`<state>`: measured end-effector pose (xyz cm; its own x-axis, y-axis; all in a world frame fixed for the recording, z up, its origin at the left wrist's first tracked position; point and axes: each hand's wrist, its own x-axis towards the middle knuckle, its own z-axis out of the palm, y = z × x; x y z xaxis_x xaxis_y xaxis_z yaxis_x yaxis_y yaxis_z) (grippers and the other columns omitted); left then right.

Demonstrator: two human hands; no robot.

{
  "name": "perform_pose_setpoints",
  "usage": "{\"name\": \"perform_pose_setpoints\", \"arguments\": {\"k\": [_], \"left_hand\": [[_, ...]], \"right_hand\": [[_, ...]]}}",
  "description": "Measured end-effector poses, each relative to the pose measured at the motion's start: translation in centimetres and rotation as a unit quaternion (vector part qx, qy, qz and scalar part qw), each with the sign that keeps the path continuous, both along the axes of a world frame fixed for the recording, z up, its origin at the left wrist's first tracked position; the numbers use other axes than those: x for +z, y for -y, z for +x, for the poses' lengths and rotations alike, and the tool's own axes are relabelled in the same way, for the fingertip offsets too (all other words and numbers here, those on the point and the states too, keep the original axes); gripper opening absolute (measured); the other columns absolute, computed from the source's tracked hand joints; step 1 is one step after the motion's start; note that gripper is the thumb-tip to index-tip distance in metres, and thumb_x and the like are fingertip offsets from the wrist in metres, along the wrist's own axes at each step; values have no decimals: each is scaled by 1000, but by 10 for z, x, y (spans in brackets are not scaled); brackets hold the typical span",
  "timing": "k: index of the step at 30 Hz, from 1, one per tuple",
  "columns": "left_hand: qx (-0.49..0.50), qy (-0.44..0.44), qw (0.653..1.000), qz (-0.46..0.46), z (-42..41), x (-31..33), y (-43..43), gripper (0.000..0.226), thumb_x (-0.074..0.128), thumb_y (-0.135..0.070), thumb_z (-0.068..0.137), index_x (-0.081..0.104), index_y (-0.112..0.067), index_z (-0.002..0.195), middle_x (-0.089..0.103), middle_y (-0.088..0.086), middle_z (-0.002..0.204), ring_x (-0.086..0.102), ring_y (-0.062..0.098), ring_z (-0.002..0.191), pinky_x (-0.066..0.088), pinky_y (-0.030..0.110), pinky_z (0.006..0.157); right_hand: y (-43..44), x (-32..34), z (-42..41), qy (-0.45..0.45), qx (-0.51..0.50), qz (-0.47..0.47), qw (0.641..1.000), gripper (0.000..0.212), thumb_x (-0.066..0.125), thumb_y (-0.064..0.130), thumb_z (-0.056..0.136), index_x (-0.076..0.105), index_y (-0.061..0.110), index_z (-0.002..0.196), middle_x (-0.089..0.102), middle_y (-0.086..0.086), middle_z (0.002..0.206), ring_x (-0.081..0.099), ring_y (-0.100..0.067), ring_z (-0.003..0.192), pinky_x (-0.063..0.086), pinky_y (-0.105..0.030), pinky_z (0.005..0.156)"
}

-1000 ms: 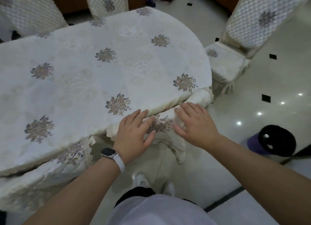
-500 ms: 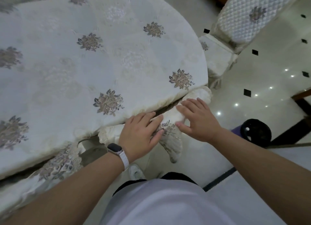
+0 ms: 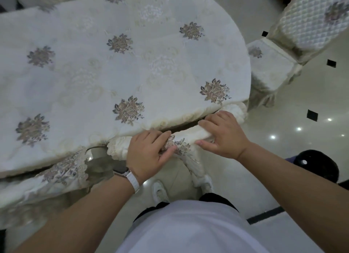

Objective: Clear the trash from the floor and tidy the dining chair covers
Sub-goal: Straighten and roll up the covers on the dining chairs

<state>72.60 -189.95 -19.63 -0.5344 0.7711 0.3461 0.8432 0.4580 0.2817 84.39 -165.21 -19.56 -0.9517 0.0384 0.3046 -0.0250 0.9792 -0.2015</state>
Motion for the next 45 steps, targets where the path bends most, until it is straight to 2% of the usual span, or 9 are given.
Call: {"name": "perform_pose_setpoints", "arguments": {"k": [6,12,16,24,30,36,45], "left_hand": [[123,3,992,-11,29,0,-2,57,38,-58,100,70,-14,116,69,3,105,61,24,97,42,39,88],[149,17,988,-30,33,0,-5,62,35,-60,99,68,-12,119,66,6,107,57,26,102,41,47,96],[178,27,983,-35,34,1,-4,66,32,-66,96,69,-16,118,65,4,107,57,23,103,35,53,104],[169,-9,986,5,30,-7,0,63,38,-64,96,72,-14,109,67,4,99,61,24,93,40,45,92],[176,7,984,9,26,-4,17,60,42,-63,93,72,-14,109,67,4,99,62,24,95,41,48,94],[164,-20,986,-6,19,-8,35,64,36,-66,96,70,-14,110,67,5,101,61,27,94,38,43,92],[170,-14,985,9,16,-13,43,60,39,-63,94,68,-13,111,66,5,102,57,25,96,37,45,94]], "right_hand": [[-25,-8,-6,-42,67,-6,997,60,48,68,86,70,15,101,65,-2,92,59,-26,82,45,-38,79],[-41,-18,-12,-67,103,-29,992,57,54,67,84,69,13,92,65,-5,85,59,-28,75,47,-38,69],[-39,-23,-15,-98,97,-34,990,56,54,67,84,69,13,86,63,-4,80,56,-27,70,43,-35,65],[-28,-29,-19,-136,80,-30,987,57,54,66,82,67,12,78,61,-6,74,55,-27,65,39,-33,58],[-11,-26,-25,-144,83,-33,985,57,55,66,83,68,11,78,60,-7,73,55,-28,64,42,-36,54],[4,-29,-30,-140,82,-40,986,57,55,66,84,68,10,78,60,-8,74,55,-28,64,43,-37,54],[12,-28,-35,-142,82,-41,986,60,51,66,86,69,9,79,59,-10,73,55,-30,63,44,-38,54]]}}
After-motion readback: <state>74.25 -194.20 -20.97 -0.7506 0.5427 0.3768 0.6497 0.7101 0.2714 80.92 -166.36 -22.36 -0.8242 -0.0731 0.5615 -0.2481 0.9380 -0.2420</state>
